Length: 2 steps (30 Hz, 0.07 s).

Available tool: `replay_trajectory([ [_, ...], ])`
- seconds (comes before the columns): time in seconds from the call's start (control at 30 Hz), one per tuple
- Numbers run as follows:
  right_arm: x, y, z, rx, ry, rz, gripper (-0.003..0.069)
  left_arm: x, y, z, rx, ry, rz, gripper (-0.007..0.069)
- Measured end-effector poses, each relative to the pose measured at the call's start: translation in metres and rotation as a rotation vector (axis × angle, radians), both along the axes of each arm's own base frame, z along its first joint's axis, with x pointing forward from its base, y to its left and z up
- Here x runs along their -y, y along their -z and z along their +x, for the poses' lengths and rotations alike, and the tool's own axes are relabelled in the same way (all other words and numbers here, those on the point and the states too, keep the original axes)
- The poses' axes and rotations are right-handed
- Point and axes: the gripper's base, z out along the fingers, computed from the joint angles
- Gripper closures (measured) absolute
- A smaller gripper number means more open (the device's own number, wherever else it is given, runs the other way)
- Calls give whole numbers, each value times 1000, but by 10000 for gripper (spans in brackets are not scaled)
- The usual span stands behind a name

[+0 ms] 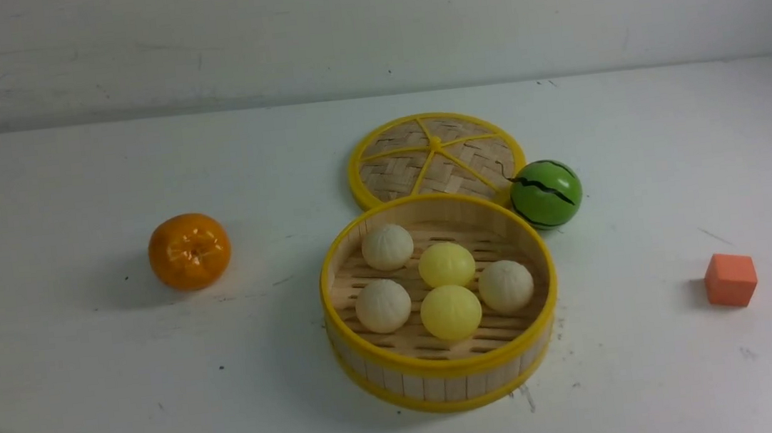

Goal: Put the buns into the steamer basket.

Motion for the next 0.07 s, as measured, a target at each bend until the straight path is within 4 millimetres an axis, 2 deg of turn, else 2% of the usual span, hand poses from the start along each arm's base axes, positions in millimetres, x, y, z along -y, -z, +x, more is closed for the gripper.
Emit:
replay_trajectory([
  [0.07, 0, 0, 0, 0, 0, 0, 608, 0, 0, 0, 0, 0, 0, 638],
])
